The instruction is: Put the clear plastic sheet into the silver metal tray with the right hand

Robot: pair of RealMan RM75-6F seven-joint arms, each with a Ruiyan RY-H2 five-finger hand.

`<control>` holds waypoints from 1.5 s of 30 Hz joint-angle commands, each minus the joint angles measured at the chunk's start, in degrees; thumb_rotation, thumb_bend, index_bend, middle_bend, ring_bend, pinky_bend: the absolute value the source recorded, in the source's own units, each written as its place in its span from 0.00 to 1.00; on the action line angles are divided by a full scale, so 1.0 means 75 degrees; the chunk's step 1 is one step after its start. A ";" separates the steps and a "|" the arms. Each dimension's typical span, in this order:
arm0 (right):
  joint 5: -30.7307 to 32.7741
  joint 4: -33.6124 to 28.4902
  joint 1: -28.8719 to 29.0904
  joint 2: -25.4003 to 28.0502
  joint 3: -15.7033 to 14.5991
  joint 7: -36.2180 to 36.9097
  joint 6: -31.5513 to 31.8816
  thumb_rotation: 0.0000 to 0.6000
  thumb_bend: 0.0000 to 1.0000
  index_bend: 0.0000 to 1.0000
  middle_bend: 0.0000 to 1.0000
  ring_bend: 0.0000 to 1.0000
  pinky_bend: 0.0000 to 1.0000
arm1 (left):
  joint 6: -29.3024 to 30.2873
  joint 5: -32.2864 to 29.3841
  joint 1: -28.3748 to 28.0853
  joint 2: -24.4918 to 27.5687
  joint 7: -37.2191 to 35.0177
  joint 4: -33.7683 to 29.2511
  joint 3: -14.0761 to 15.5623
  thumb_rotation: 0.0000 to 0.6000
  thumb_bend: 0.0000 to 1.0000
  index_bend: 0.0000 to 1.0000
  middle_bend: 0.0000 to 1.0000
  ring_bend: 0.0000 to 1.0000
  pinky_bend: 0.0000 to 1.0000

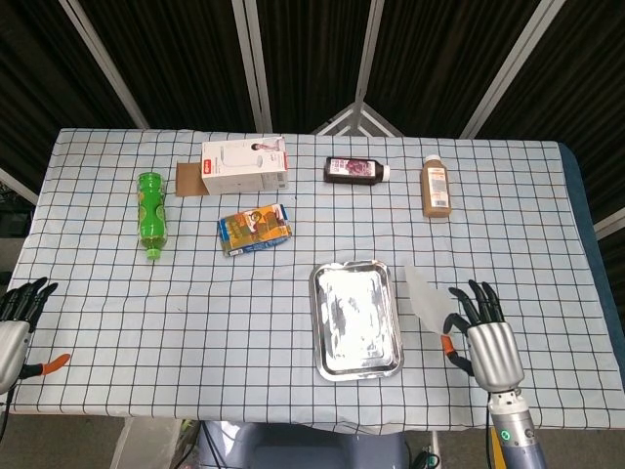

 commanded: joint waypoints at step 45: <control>-0.0431 0.0808 0.0814 -0.0603 -0.0526 -0.0280 -0.1353 1.00 0.51 0.63 0.22 0.02 0.00 | -0.0062 -0.0055 -0.0025 -0.0002 -0.0051 0.0046 -0.0013 1.00 0.00 0.00 0.00 0.00 0.00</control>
